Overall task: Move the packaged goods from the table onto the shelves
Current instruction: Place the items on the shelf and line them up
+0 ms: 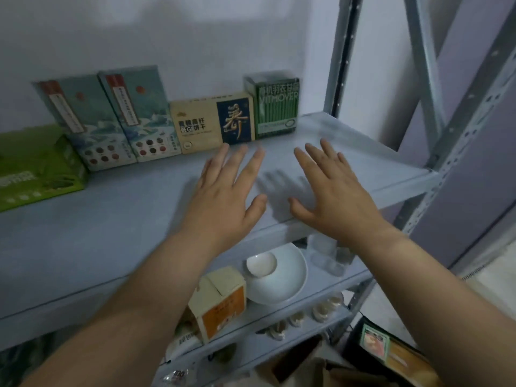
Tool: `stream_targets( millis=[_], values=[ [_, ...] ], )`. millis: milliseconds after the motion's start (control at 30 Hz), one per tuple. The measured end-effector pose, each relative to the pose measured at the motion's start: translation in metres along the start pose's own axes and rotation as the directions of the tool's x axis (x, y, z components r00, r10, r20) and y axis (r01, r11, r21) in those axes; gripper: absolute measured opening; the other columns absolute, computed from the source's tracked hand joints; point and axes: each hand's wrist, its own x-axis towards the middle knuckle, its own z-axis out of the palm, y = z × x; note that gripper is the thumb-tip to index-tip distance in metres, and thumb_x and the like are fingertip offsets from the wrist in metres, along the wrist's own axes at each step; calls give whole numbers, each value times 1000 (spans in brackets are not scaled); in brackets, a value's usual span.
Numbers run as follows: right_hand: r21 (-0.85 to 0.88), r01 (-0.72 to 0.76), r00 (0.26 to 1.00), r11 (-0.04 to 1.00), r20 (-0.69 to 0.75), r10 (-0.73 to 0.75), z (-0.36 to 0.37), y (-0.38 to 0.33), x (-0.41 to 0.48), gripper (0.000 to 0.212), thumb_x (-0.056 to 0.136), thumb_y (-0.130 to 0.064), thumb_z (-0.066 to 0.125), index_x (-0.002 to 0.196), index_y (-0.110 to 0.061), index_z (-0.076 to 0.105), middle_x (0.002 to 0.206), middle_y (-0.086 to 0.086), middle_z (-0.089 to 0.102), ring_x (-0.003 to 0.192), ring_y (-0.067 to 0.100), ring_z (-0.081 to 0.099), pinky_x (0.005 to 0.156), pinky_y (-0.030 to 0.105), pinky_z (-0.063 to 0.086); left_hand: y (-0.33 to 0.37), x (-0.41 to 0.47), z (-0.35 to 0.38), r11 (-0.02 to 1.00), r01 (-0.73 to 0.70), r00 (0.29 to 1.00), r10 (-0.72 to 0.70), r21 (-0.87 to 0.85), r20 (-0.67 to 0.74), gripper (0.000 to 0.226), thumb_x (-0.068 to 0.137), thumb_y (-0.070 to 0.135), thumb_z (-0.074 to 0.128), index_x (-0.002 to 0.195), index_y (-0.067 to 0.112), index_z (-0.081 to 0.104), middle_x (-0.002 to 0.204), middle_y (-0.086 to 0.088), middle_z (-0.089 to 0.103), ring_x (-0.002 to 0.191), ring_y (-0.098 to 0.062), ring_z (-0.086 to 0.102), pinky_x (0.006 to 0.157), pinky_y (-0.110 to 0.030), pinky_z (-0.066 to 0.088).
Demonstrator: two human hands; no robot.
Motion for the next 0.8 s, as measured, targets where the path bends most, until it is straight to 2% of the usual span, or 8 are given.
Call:
stream_targets(
  millis=[67,233,333,433,533,600,667,800],
  values=[
    [-37,-55,998,998,25,56,-2,-7,-36,83,89,-54,47,157,-10,29,162,17,29,154,35,13,124,54,18,12,-15,2,999,-27,998,29,-41,57,73,96,56,27,161,25,12,167,-8,17,155,-31,5,124,-52,16],
    [-130,-216,976,968,5,219,-6,-27,-124,80,88,-49,49,155,-7,34,159,20,34,152,37,20,121,57,23,52,-49,12,967,-230,969,238,-108,72,72,98,52,33,161,22,17,166,-10,20,155,-33,5,123,-54,18],
    [-202,-311,947,929,16,321,-11,-35,-176,80,89,-50,47,155,-9,32,160,18,33,152,36,20,122,54,22,80,-69,27,926,-341,930,358,-162,85,71,97,51,36,159,19,24,163,-14,28,153,-37,14,121,-55,23],
    [-228,-434,896,871,-14,443,-18,-39,-231,79,88,-48,49,155,-8,32,159,18,36,151,36,23,121,55,24,112,-91,48,877,-427,886,455,-221,93,70,98,50,37,158,15,28,159,-18,35,150,-41,23,119,-53,26],
    [-271,-515,849,813,-35,527,-29,-43,-283,78,88,-49,47,153,-6,36,157,19,38,149,37,25,120,53,19,147,-110,66,839,-458,846,513,-295,145,71,99,52,35,160,19,21,161,-16,31,151,-39,19,121,-48,19],
    [-277,-559,818,781,-35,574,-36,-43,-319,79,87,-48,47,152,-5,36,156,20,38,149,38,26,121,55,18,176,-124,74,805,-482,810,560,-347,174,72,98,53,34,160,19,21,162,-15,30,152,-38,17,122,-50,20],
    [-279,-605,782,745,-34,622,-45,-42,-355,80,86,-45,49,153,-4,36,157,21,37,150,40,25,119,60,25,207,-137,80,776,-498,776,598,-387,201,72,97,54,33,160,19,22,162,-15,30,152,-38,17,122,-53,23],
    [-295,-707,686,643,-64,725,-69,-42,-427,80,84,-44,50,152,-4,37,158,20,36,150,39,26,119,59,27,274,-170,91,716,-544,701,674,-437,231,72,94,52,36,158,19,27,160,-16,35,150,-41,24,120,-57,26]
  ],
)
